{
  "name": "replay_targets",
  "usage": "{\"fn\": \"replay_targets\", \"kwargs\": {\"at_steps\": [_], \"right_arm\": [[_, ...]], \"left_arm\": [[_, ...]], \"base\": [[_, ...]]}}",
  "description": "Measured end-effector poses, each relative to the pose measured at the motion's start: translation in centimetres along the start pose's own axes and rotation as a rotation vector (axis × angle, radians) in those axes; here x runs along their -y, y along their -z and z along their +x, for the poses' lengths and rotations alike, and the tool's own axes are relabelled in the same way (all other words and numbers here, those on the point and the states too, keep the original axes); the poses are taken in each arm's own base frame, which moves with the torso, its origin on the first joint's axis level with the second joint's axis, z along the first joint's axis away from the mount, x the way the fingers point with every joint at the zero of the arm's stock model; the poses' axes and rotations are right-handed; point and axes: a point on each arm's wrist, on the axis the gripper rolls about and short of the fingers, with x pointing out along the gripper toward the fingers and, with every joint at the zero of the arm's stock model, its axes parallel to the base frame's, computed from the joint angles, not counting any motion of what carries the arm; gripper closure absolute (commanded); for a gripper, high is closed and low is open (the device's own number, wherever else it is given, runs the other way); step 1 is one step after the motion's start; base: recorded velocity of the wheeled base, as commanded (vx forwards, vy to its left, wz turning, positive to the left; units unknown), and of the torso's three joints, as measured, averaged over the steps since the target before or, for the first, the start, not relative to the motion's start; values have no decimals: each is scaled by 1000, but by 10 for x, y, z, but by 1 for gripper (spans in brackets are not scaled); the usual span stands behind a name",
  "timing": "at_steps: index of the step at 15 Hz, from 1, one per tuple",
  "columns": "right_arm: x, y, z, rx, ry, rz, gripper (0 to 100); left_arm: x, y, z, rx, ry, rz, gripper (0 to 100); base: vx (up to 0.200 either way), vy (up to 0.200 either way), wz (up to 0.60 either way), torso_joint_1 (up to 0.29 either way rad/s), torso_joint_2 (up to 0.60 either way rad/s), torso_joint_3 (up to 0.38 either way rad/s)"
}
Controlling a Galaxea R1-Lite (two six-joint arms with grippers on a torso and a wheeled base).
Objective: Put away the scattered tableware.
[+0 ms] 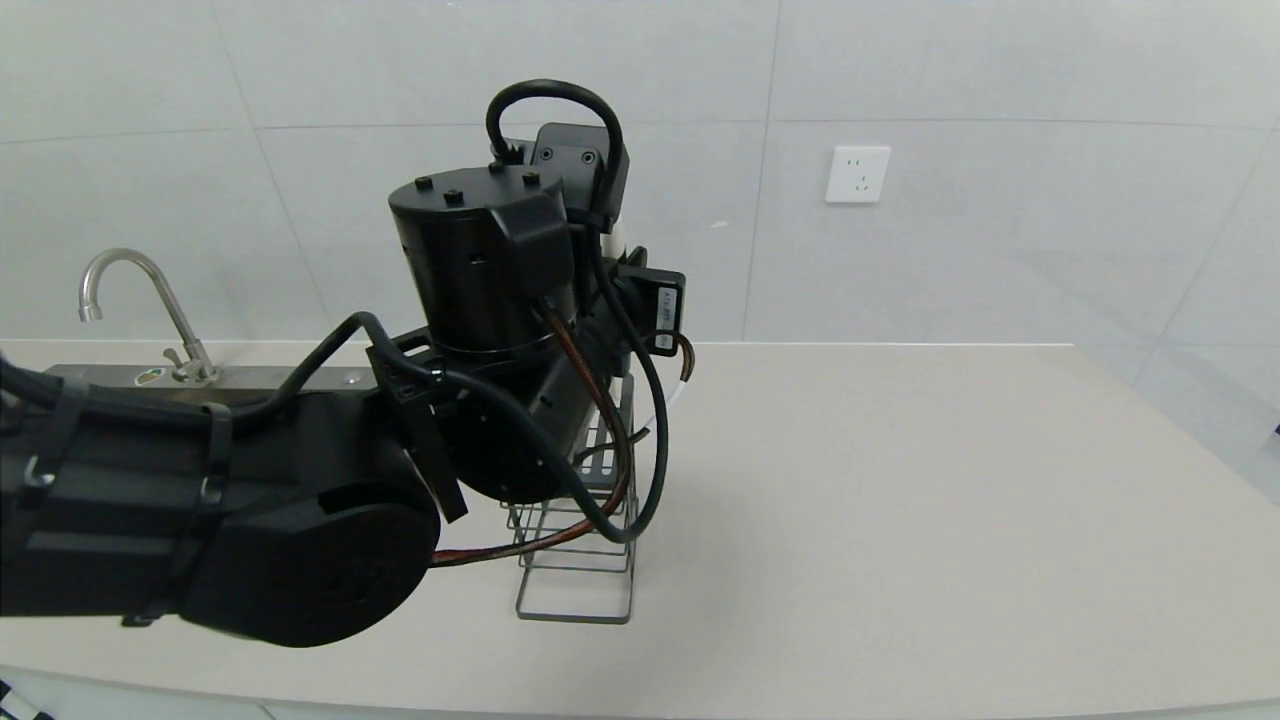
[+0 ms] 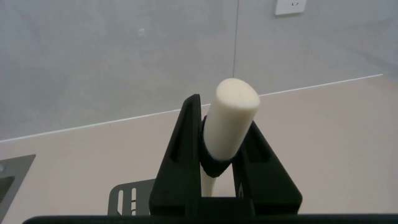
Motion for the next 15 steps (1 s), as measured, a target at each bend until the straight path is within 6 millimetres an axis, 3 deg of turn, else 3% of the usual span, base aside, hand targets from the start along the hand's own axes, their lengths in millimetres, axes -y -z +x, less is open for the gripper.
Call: {"fn": "replay_targets", "kwargs": {"at_steps": [15], "right_arm": [[0, 0, 0, 0, 0, 0, 100]], "left_arm": [[3, 26, 8, -62, -6, 36, 100]], "base": [[0, 0, 0, 0, 0, 0]]}}
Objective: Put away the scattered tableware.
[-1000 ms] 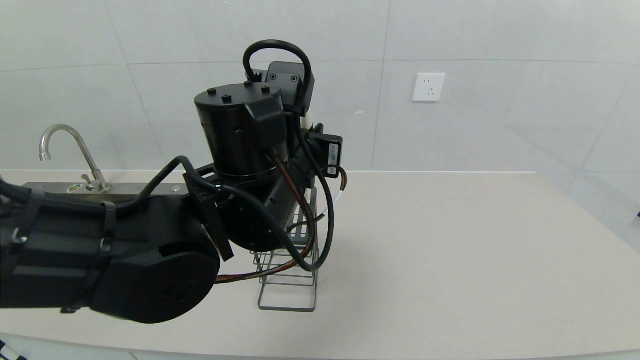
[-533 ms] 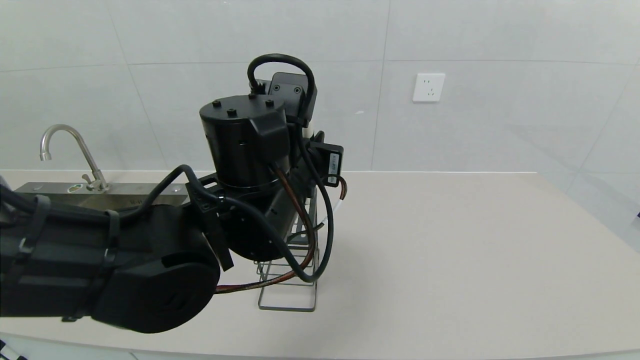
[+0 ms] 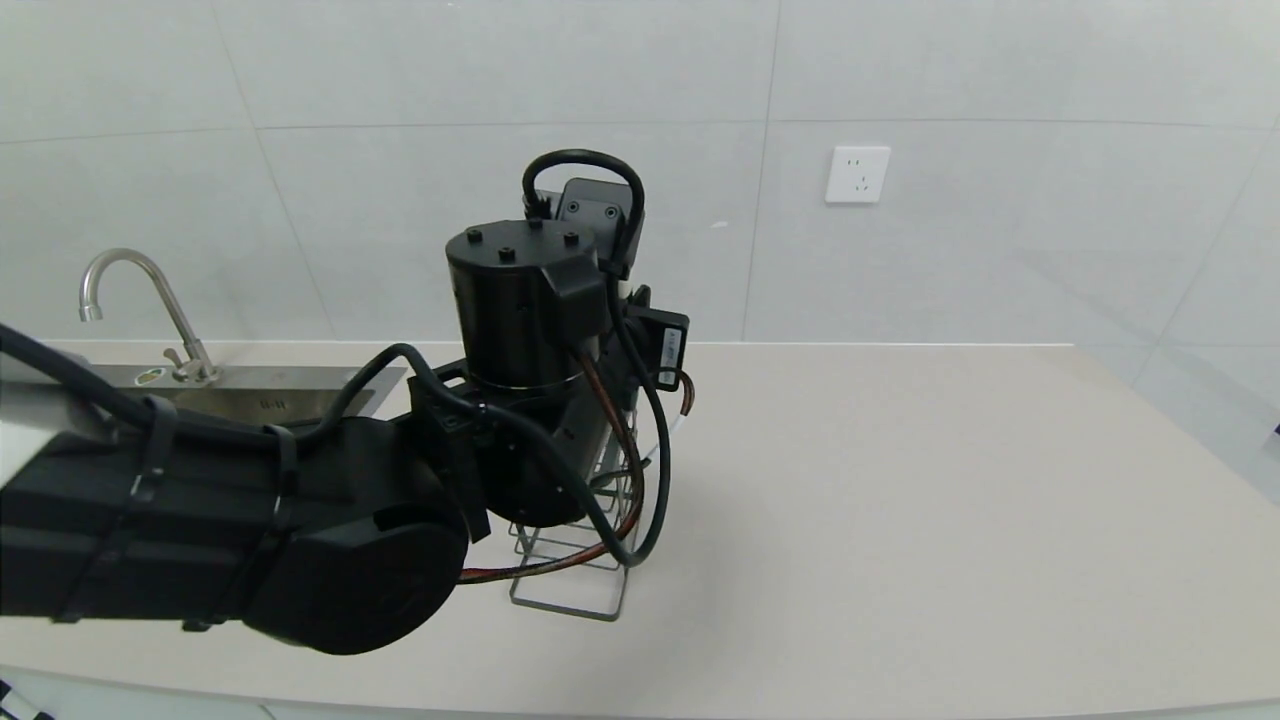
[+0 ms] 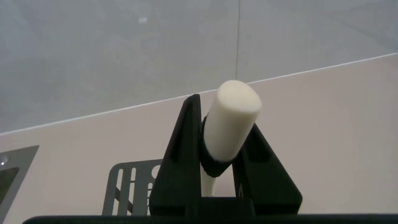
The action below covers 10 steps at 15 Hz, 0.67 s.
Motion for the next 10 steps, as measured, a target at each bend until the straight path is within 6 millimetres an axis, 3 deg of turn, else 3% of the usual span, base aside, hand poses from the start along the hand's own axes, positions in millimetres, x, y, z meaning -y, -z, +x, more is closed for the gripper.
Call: {"fn": "replay_targets", "kwargs": {"at_steps": [10], "right_arm": [[0, 0, 0, 0, 0, 1, 100]], "left_arm": [[-2, 21, 18, -37, -23, -77, 100]], "base": [[0, 0, 0, 0, 0, 0]]}}
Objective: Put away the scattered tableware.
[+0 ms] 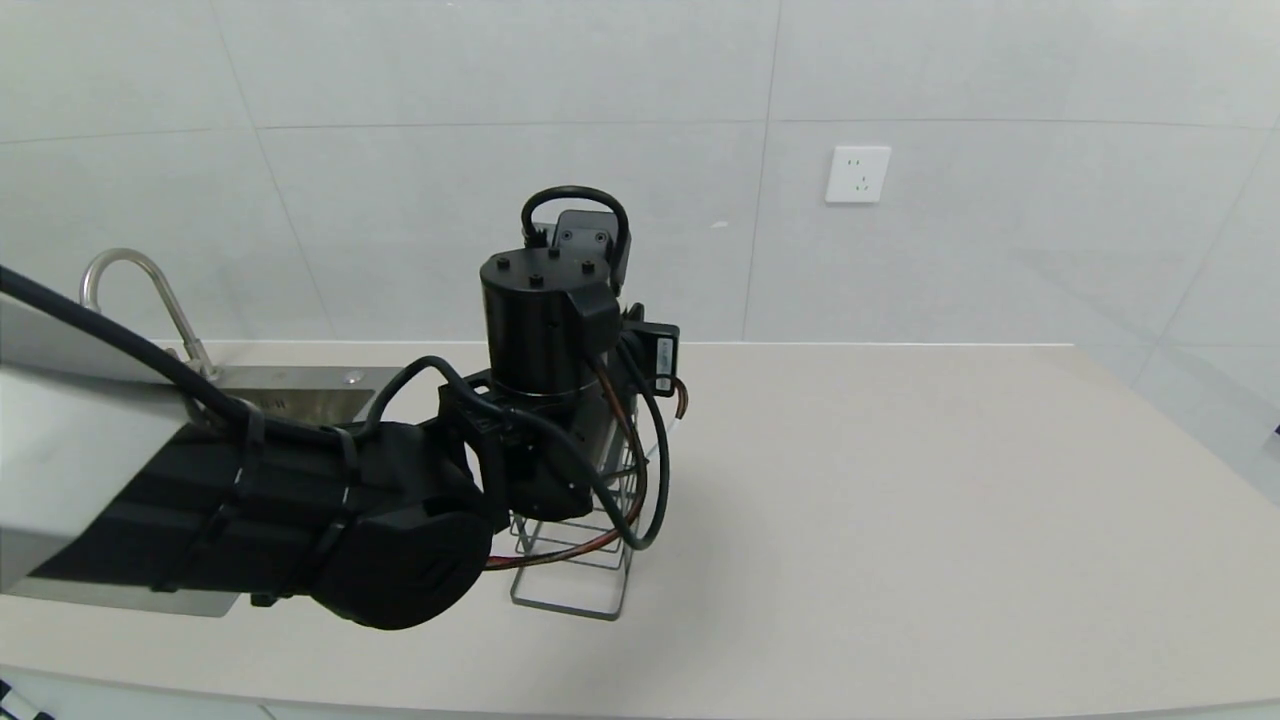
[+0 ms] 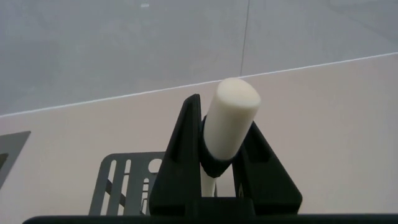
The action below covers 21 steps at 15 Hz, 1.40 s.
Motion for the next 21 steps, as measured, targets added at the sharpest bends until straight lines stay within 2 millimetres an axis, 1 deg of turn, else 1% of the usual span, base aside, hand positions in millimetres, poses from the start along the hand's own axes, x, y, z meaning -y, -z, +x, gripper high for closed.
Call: {"fn": "replay_targets", "kwargs": {"at_steps": [9, 12, 14, 19, 20, 21], "right_arm": [[0, 0, 0, 0, 0, 0, 100], [0, 0, 0, 0, 0, 0, 100], [0, 0, 0, 0, 0, 0, 100], [0, 0, 0, 0, 0, 0, 100], [0, 0, 0, 0, 0, 1, 100], [0, 0, 0, 0, 0, 0, 100]], "left_arm": [[-4, 5, 4, -8, 2, -21, 100], [-9, 18, 1, -28, 1, -7, 100], [-11, 23, 0, -31, 0, -3, 100], [-11, 27, 0, -41, 0, 4, 100], [-11, 28, 1, -44, 1, 7, 0], [-11, 29, 1, -48, 7, 10, 0]], "base": [[0, 0, 0, 0, 0, 0], [0, 0, 0, 0, 0, 0], [0, 0, 0, 0, 0, 0], [0, 0, 0, 0, 0, 0], [0, 0, 0, 0, 0, 0], [0, 0, 0, 0, 0, 0]]}}
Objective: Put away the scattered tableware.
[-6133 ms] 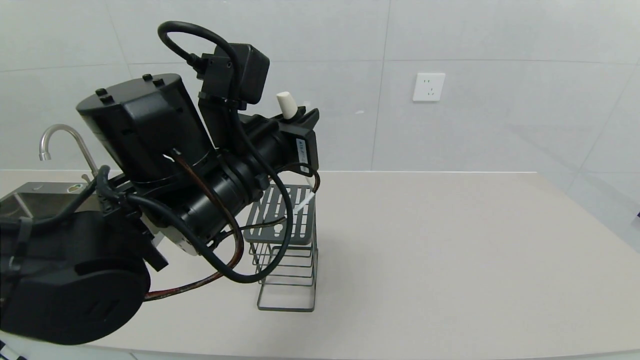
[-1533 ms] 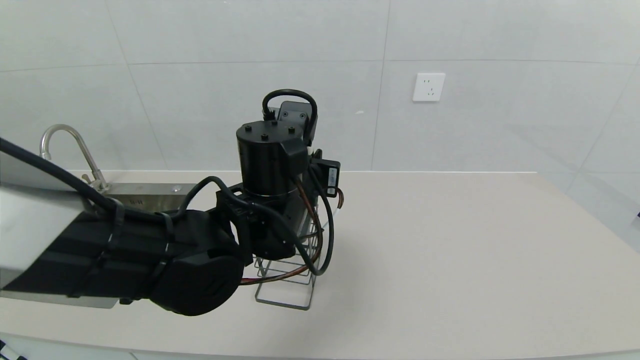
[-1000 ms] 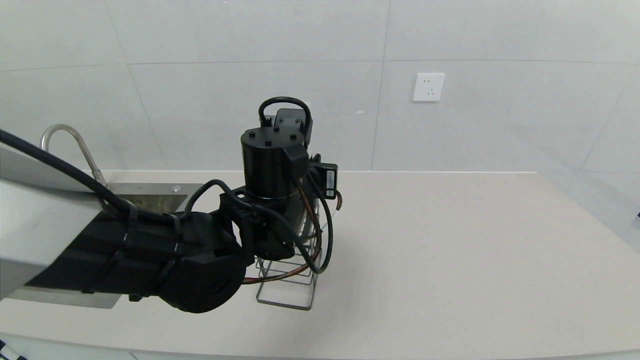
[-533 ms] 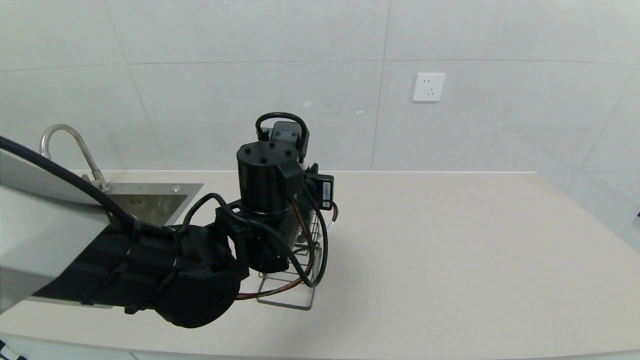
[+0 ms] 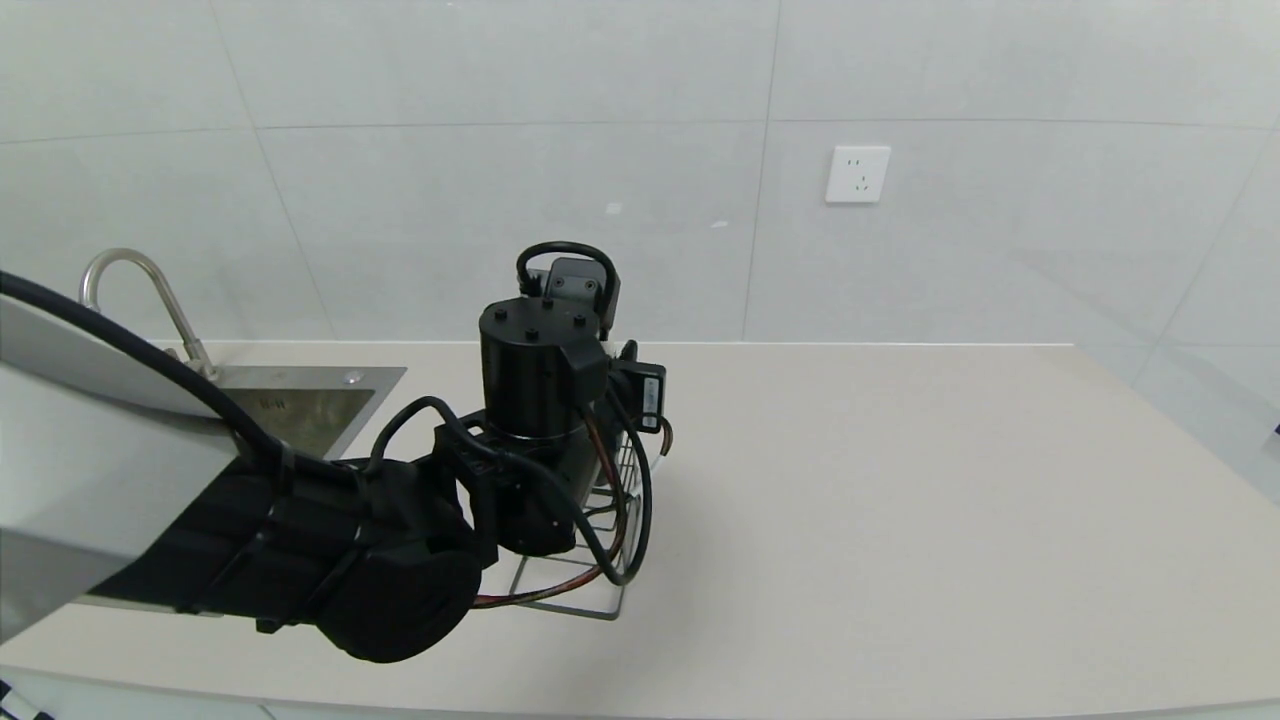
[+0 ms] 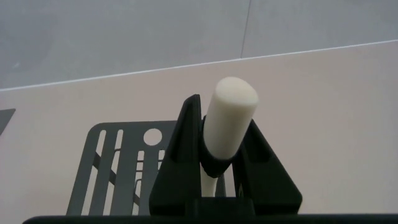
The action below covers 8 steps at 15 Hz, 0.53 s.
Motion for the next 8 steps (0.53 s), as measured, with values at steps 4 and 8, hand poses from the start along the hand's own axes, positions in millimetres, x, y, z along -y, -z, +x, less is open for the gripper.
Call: {"fn": "replay_targets", "kwargs": {"at_steps": [4, 8], "right_arm": [[0, 0, 0, 0, 0, 0, 100], [0, 0, 0, 0, 1, 2, 100]], "left_arm": [[-1, 1, 2, 2, 14, -2, 0], [-10, -7, 4, 42, 33, -2, 0]], "base": [[0, 0, 0, 0, 0, 0], [0, 0, 0, 0, 0, 0]]}}
